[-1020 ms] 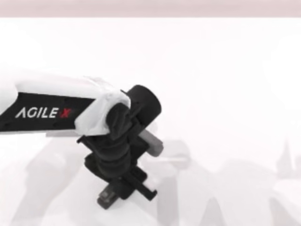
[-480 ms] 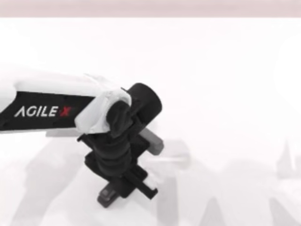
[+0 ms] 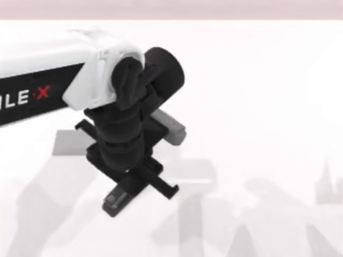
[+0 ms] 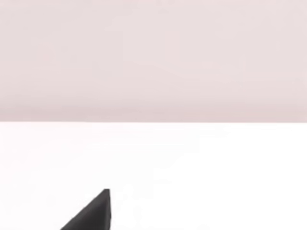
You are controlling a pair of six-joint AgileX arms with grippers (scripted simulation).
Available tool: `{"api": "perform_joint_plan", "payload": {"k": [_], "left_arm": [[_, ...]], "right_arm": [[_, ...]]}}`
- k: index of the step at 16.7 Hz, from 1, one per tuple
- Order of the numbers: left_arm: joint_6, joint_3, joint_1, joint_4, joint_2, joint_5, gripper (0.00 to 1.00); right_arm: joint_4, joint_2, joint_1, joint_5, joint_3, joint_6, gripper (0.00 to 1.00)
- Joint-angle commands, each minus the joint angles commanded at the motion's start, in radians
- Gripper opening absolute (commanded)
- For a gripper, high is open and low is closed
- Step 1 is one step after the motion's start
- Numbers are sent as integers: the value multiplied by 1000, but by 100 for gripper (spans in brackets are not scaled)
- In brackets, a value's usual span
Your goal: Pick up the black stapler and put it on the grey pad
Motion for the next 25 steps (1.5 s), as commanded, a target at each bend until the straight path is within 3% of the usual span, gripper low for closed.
{"api": "perform_joint_plan", "payload": {"k": [7, 11, 14, 22, 25], "left_arm": [[3, 23, -2, -29, -16, 0, 0], [112, 90, 33, -57, 34, -5, 0], [293, 183, 94, -97, 102, -12, 0], [972, 457, 308, -215, 303, -40, 0], [1156, 535, 377, -237, 347, -47, 0]], "right_arm": [[0, 0, 0, 0, 0, 0, 100], [0, 0, 0, 0, 0, 0, 100], [0, 0, 0, 0, 0, 0, 100], [0, 0, 0, 0, 0, 0, 100], [0, 0, 0, 0, 0, 0, 100]]}}
